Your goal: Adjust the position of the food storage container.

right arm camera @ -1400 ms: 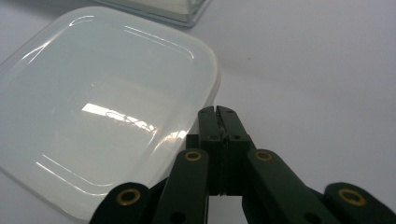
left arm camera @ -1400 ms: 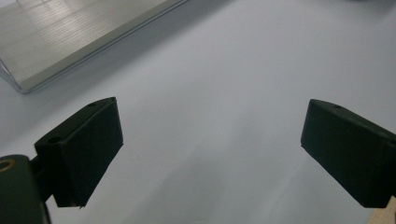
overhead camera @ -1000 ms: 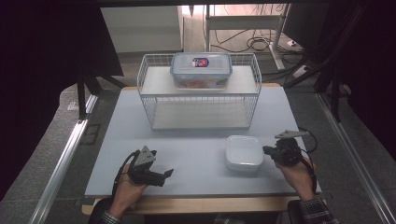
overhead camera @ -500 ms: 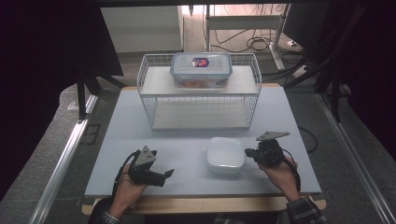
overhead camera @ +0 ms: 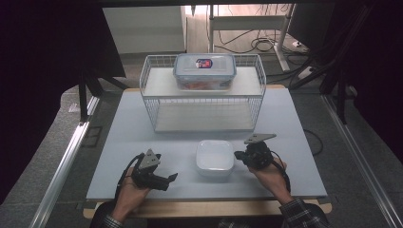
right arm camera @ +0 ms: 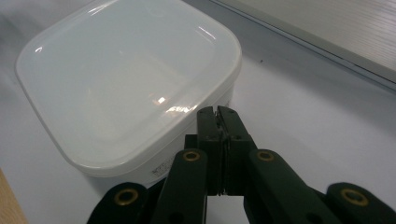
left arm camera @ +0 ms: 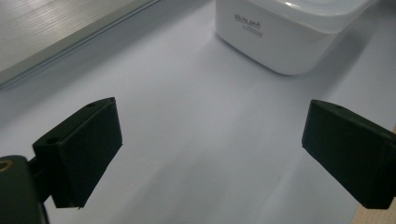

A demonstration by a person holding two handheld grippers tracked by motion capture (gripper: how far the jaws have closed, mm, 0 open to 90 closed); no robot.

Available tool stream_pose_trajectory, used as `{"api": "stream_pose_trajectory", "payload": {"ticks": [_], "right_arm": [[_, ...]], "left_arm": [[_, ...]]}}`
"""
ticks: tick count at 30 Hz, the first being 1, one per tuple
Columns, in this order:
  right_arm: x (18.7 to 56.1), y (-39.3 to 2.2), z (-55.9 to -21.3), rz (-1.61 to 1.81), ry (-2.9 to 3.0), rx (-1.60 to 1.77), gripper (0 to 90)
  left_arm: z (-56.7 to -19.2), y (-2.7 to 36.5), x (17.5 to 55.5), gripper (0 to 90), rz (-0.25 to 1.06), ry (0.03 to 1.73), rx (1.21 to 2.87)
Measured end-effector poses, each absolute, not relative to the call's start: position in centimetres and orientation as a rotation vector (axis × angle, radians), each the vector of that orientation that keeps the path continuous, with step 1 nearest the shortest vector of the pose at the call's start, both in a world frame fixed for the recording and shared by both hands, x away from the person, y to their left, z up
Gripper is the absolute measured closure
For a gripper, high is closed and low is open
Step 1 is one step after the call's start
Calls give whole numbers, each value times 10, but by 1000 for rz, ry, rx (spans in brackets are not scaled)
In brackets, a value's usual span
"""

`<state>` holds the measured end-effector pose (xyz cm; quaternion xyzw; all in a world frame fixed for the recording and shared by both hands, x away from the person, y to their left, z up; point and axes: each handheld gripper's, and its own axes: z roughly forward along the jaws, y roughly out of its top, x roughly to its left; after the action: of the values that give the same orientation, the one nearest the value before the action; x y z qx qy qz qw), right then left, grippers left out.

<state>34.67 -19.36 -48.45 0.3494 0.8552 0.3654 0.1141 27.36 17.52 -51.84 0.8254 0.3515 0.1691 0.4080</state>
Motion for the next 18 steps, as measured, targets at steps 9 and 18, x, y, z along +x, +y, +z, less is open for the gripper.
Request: {"api": "stream_pose_trajectory", "payload": {"ticks": [9,18], "right_arm": [[351,-182,-486,1067,2504,986,877],[341,-193,-477,1090,2442,911,595]], "left_arm": [[-518,175,274,53,401,892,2077],[-516,175,274,69,361,902,2078]]}}
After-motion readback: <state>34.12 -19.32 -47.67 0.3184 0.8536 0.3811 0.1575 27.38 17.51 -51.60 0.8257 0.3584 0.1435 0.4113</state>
